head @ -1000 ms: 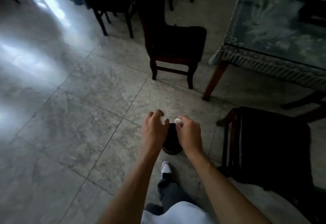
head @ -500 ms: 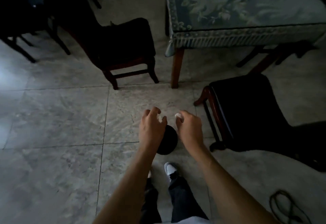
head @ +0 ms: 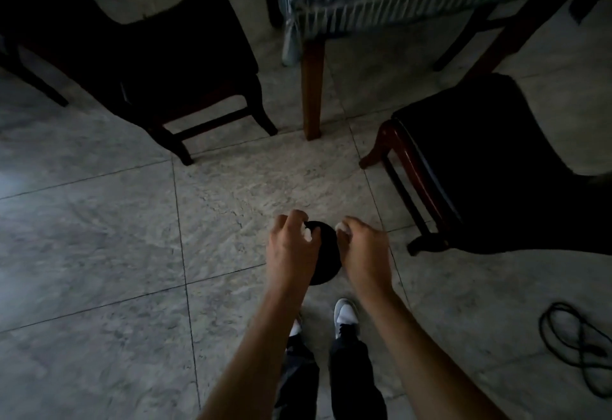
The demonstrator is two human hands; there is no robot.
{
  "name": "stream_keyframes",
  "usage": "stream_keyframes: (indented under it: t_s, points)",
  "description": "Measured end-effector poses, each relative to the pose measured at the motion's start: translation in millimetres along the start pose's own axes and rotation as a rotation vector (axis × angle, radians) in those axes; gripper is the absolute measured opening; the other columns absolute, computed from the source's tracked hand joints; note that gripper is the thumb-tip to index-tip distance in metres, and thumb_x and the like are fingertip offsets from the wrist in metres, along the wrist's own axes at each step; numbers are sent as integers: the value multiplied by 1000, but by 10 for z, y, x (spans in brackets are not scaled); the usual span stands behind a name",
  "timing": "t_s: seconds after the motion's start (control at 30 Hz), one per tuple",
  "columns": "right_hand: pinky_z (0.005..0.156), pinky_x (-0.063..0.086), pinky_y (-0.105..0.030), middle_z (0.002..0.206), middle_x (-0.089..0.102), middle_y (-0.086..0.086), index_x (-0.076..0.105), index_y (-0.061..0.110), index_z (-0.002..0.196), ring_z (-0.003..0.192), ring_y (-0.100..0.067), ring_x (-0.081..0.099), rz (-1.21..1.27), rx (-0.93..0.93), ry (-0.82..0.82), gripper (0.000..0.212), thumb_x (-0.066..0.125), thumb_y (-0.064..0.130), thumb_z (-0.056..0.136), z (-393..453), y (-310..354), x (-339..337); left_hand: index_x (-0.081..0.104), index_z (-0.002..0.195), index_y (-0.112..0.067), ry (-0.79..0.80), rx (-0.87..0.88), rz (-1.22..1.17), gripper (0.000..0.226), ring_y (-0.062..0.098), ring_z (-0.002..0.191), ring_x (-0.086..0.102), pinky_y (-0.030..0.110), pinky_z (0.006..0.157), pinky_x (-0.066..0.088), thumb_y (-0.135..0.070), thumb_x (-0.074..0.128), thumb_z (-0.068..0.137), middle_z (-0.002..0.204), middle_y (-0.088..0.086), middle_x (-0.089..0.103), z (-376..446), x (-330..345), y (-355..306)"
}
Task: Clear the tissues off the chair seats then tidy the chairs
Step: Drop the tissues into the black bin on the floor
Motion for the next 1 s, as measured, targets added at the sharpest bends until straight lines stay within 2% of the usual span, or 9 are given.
stream_keyframes:
  t_s: [0.17, 0.27, 0.4, 0.6, 0.7, 0.77, 0.87, 0.93, 1.0]
  points:
    - [75, 46, -18, 100, 74, -8, 70, 7, 108, 91, -18, 71, 26, 32, 10, 18, 61, 12, 93, 182, -481, 575, 63, 105, -16, -8, -34, 11, 24, 23, 87, 58, 32, 71, 50, -25, 71, 84, 102, 7, 59, 243, 523, 542]
    - [72, 47, -18, 95, 75, -8, 71, 8, 102, 86, -18, 71, 24, 25, 28, 14, 62, 12, 93, 280, -759, 952, 63, 105, -15, -1, -45, 19, 25, 26, 88, 60, 39, 73, 54, -24, 71, 83, 101, 8, 61, 383, 860, 889]
    - [76, 49, -23, 99, 74, -11, 70, 7, 112, 91, -23, 71, 7, 47, 92, 22, 60, 15, 94, 375, -1143, 1510, 63, 101, -17, 5, -73, 24, 24, 28, 88, 62, 44, 74, 55, -26, 72, 80, 99, 8, 63, 508, 1324, 1410]
    - [78, 52, -26, 103, 73, -14, 67, 7, 117, 96, -26, 70, 4, 71, 173, 26, 60, 18, 94, 493, -1640, 2281, 64, 99, -17, 48, -123, -15, 24, 25, 88, 62, 39, 73, 53, -27, 73, 80, 100, 7, 64, 660, 1987, 2057]
    - [80, 57, -36, 103, 73, -14, 67, 8, 116, 96, -27, 70, -7, 95, 225, 25, 60, 17, 94, 543, -1914, 2684, 64, 101, -16, 63, -178, -11, 26, 23, 90, 61, 31, 71, 47, -28, 72, 80, 100, 6, 65, 746, 2308, 2386]
    - [80, 57, -40, 102, 73, -14, 67, 9, 114, 97, -28, 69, -13, 120, 242, 23, 59, 16, 93, 589, -2088, 2892, 63, 101, -17, 70, -206, -18, 27, 24, 92, 61, 35, 74, 50, -30, 72, 79, 100, 6, 65, 798, 2493, 2561]
    - [85, 54, -31, 104, 72, -12, 67, 10, 114, 100, -27, 68, -22, 132, 262, 24, 57, 12, 93, 675, -2301, 3168, 63, 101, -16, 73, -213, -15, 28, 26, 91, 61, 41, 76, 52, -32, 72, 79, 98, 7, 66, 899, 2757, 2776]
    - [80, 46, -21, 106, 72, -11, 67, 10, 117, 101, -24, 67, -32, 126, 281, 26, 57, 9, 93, 724, -2374, 3322, 64, 102, -14, 85, -221, 0, 30, 27, 93, 61, 35, 75, 48, -32, 73, 80, 99, 9, 66, 970, 2905, 2912]
    - [75, 41, -19, 104, 72, -10, 68, 10, 113, 98, -24, 67, -40, 133, 301, 24, 56, 8, 92, 772, -2490, 3504, 64, 105, -14, 110, -244, 21, 31, 27, 97, 60, 30, 74, 43, -32, 72, 81, 103, 10, 66, 1015, 3060, 3036]
Point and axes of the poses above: each hand's wrist, its own z-axis towards the middle knuckle, its own x-axis out of the palm, y = z × x, the point moved 10 cm from there along z, towards the middle knuckle
